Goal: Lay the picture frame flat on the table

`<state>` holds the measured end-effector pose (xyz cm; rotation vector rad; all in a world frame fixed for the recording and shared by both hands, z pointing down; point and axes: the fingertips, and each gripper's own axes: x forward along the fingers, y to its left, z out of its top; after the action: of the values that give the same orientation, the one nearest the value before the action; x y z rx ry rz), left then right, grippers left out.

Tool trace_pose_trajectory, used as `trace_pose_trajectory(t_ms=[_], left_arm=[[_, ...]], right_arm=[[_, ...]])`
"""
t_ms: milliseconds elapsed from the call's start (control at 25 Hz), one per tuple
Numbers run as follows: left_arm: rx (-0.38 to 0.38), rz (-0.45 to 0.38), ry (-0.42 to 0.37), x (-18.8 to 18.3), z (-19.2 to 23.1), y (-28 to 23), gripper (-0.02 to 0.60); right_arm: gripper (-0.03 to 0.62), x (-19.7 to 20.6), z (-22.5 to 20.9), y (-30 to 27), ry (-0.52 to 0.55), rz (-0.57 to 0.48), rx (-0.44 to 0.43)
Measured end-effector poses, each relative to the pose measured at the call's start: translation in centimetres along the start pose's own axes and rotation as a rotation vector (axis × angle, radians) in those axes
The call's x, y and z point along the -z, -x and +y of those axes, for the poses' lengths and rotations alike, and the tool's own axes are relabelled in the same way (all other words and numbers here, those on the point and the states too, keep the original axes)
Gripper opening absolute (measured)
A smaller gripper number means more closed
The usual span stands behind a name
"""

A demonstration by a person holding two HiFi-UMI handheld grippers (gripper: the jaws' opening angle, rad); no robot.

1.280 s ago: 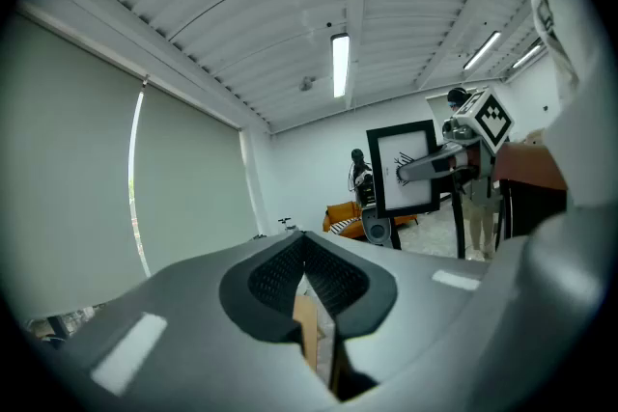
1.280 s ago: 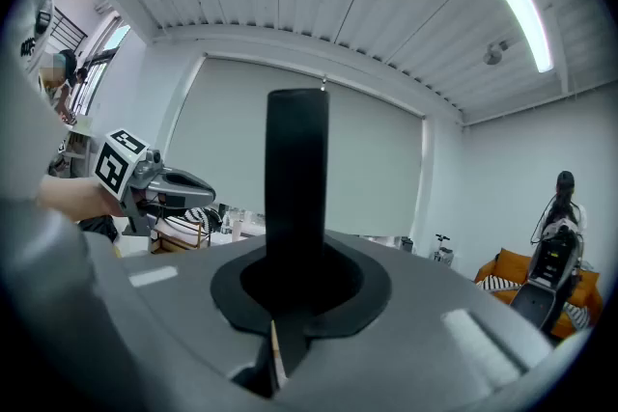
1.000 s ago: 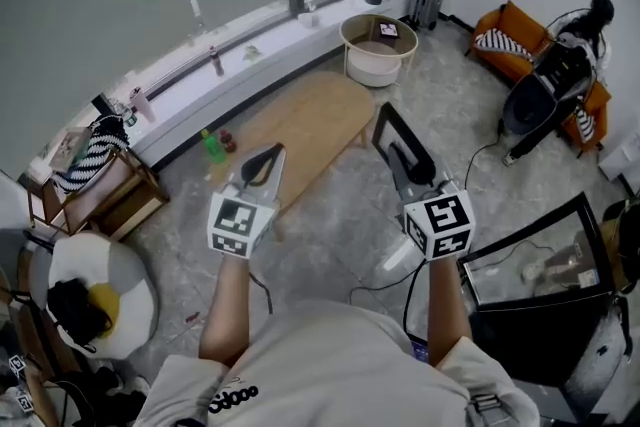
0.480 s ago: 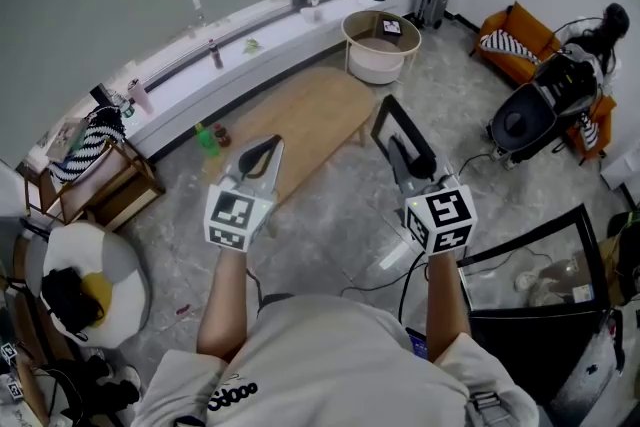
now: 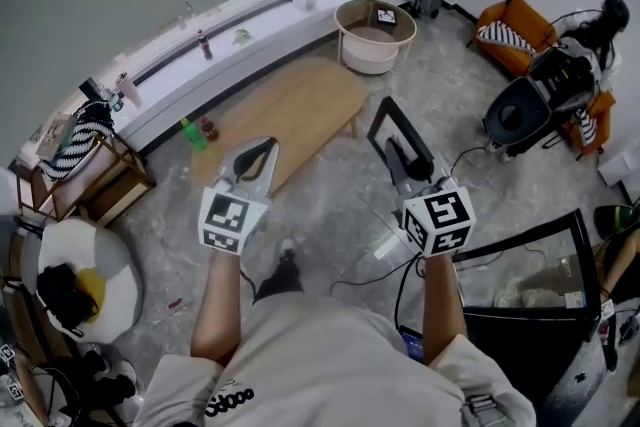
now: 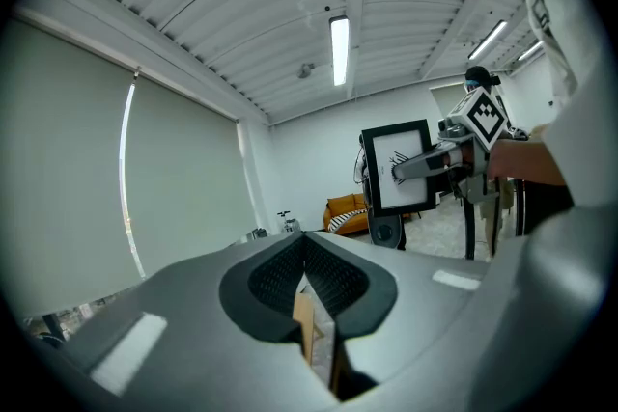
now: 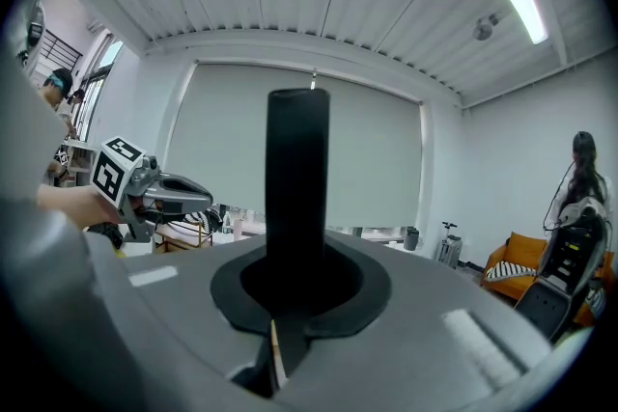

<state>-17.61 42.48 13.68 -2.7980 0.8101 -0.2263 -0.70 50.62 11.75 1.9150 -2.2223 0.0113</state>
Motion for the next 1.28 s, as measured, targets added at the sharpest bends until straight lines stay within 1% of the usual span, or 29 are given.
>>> trace_pose_trajectory(t_ms=[160,400,600,920,1280], left_arm=[[0.019,0.012,0.009,0.6,0.9,-2.1,0.011],[0.034,0.008,0.012,1.9,3.6,-6.2,0.009],[0.046,0.004,0.017,2.3,7.0,-10.5,0.011],[0.063,0.019,0.034,3.3,12.3,-16.2,0.009],[0.063,0.021,0.036,3.6,16.5,-20.0,0.009]], right_arm=[[0.014,0.5,-1.2,-1.6,-0.005,0.024,0.002],[0.014,1.2,-3.1,-5.7,-0.001,0.043,0.015],[0.015,0.4,-5.3,-10.5,-0.004,0.048,0.019],[0.014,-0.8,-7.6,-18.4,-0.017,0.054,0.004],[0.015,-1.7,-9.0,-23.8,-0.024,0.057,-0.011]])
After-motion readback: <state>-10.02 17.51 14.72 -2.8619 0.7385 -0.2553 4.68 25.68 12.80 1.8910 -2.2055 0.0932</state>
